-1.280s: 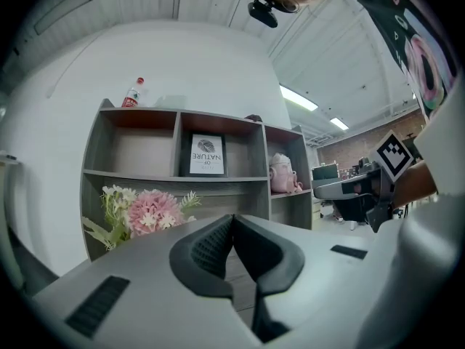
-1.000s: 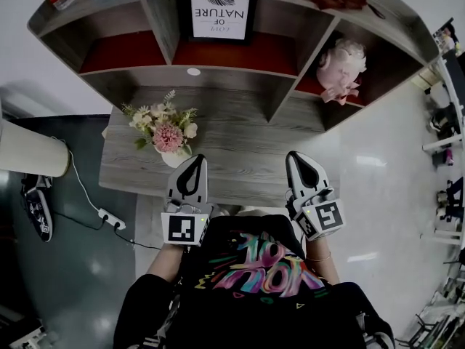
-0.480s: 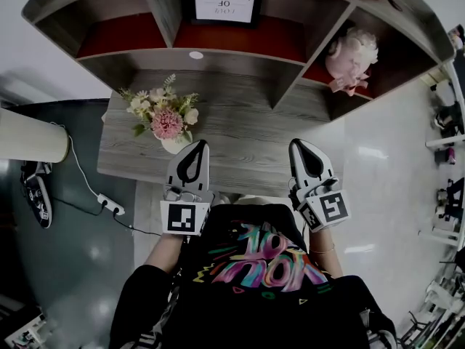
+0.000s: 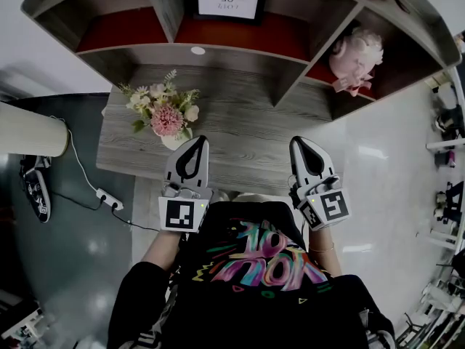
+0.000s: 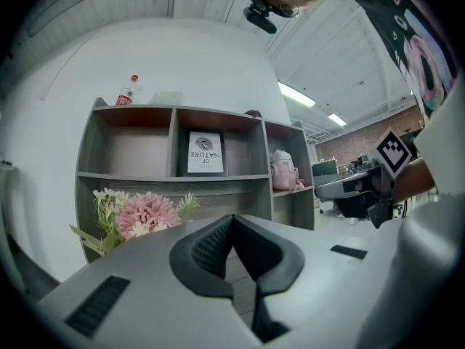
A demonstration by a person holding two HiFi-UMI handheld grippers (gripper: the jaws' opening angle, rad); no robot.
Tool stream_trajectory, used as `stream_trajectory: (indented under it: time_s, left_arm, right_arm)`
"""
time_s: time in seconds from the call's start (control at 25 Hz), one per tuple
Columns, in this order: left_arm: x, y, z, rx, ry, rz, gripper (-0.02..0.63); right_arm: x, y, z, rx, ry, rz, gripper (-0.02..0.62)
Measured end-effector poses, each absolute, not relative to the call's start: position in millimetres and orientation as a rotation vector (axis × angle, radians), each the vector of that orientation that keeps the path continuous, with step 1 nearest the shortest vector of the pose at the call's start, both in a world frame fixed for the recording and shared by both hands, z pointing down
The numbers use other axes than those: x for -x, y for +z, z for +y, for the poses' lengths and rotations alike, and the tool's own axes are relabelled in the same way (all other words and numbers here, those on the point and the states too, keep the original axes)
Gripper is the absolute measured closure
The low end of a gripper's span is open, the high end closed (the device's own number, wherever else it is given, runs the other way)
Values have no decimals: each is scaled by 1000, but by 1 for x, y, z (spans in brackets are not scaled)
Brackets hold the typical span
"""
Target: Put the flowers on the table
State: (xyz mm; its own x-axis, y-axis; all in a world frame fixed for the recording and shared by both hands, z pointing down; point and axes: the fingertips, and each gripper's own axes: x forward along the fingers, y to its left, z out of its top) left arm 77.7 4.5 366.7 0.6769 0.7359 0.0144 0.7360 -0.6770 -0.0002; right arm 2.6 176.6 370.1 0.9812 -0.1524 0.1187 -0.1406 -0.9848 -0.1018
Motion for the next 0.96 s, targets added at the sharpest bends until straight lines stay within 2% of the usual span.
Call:
stream_trajectory:
  time_s: [0.96]
  left_arm:
    - [-87,365,4,2847,-15,-1285,581]
  right_arm:
    - [-9,382,180,3026,-232,230,580]
